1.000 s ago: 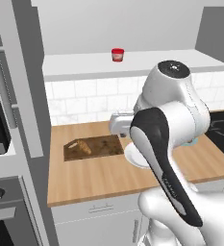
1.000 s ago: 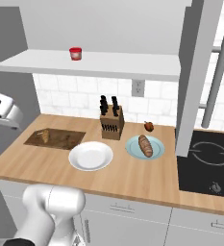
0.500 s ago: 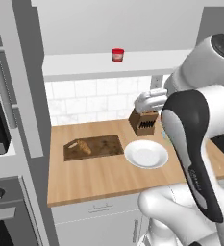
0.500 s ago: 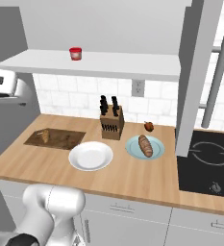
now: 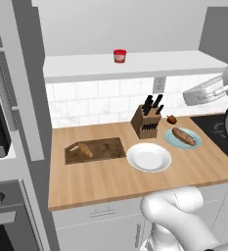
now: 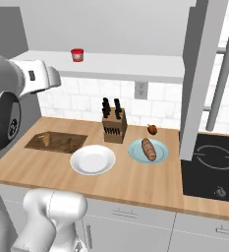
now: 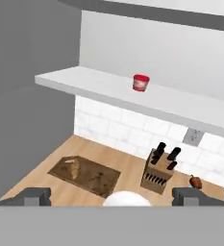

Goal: From the different types of pastries on the counter, select a croissant and place it on the cutting board. Then retrieve a jar of jam from the cabinet and place it alongside the croissant on the cutting board.

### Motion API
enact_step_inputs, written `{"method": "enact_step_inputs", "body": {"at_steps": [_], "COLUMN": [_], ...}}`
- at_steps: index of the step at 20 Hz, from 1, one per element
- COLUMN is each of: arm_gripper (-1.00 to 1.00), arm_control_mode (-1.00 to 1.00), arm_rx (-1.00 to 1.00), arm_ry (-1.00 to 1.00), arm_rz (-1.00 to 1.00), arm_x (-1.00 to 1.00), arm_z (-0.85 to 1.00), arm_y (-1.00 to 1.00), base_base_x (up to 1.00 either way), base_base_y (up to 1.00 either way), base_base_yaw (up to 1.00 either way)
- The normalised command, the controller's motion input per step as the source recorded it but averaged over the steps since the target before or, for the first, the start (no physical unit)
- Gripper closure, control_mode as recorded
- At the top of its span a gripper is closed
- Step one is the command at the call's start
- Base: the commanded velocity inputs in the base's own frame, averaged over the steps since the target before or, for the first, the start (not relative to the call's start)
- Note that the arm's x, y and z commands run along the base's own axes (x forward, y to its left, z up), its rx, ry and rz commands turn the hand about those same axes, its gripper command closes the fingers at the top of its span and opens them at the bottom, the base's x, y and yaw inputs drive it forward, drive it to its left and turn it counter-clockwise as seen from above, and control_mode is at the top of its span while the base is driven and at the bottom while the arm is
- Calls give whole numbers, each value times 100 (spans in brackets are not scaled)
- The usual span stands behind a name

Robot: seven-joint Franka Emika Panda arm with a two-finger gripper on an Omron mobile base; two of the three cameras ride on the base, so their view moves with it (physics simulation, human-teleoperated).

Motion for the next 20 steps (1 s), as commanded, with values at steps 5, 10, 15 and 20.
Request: {"method": "enact_step_inputs", "body": {"at_steps": [5,10,15,20], "arm_gripper": [-100,-100,-100,-100], "arm_control_mode": [-100,-100,-100,-100], "arm_rx": [-12,-3,-7,-7], "arm_ry": [-41,-6,-10,-32], "arm_rz": [-5,-4,-18,-39], "arm_x": [5,5,40,1], "arm_z": [98,20,-30,-19], "arm_y": [-2,0,0,-10], "base_base_x": [0,0,0,0], "base_base_y": [0,0,0,0], "base_base_yaw": [0,0,0,0]}}
